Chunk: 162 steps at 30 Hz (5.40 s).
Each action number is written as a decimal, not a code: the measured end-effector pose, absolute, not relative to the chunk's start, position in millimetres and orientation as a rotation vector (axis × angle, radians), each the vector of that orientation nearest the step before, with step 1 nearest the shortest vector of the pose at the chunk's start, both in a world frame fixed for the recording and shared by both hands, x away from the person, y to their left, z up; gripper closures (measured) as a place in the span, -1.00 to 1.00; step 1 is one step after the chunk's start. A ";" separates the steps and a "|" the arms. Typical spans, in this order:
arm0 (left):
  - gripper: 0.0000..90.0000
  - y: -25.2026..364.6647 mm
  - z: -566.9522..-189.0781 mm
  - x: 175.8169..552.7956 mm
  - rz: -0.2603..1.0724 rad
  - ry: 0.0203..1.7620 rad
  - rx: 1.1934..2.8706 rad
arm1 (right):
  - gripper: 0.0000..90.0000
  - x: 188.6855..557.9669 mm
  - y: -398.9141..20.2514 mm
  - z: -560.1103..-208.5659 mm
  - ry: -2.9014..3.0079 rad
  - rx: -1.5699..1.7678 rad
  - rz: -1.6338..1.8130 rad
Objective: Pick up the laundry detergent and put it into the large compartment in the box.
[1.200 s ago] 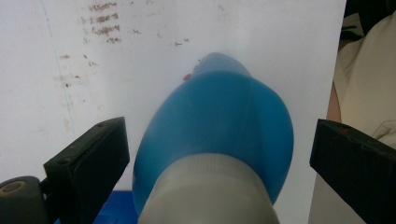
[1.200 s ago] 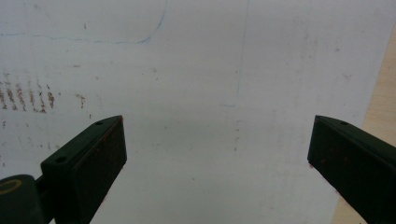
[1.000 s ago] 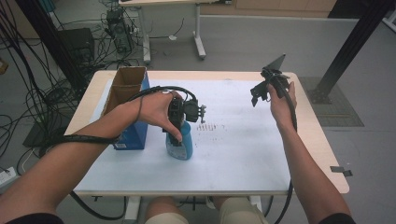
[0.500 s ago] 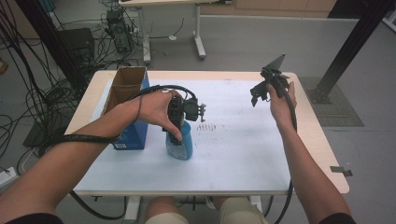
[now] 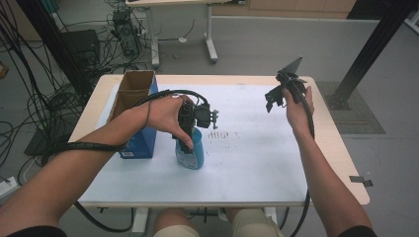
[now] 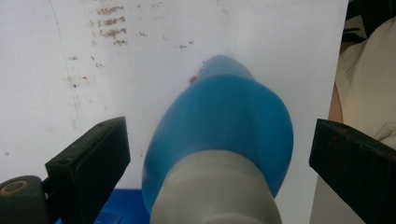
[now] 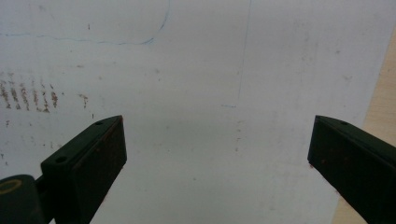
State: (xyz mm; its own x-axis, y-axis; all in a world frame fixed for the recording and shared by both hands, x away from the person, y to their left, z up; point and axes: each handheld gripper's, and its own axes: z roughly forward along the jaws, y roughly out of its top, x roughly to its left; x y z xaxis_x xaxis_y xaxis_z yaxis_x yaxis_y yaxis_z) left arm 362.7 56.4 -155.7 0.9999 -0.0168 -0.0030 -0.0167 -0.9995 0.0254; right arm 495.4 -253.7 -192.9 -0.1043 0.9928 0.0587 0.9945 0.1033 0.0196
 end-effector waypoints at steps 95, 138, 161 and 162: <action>-0.62 61.0 -162.2 363.5 0.003 -0.044 3.123 | -0.90 496.9 -245.9 -194.6 -2.340 -2.065 -0.067; -0.27 60.3 -168.7 368.2 -0.009 -0.106 3.130 | -0.90 500.3 -238.0 -198.3 -2.351 -2.055 -0.056; -0.25 61.0 -168.7 370.3 -0.020 -0.117 3.126 | -0.90 502.0 -229.6 -200.3 -2.367 -2.048 -0.032; -0.25 60.8 -168.7 370.1 -0.022 -0.113 3.127 | -0.90 501.9 -229.5 -200.7 -2.371 -2.046 -0.032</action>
State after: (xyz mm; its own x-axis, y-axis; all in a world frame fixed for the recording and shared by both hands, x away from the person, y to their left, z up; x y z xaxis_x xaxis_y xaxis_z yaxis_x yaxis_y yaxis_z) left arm 370.1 60.8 -168.7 0.9973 -0.0722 -0.0137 -0.0720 -0.9973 0.0128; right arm 501.9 -229.5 -200.7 -0.1468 0.9890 0.0204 0.9891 0.1466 0.0090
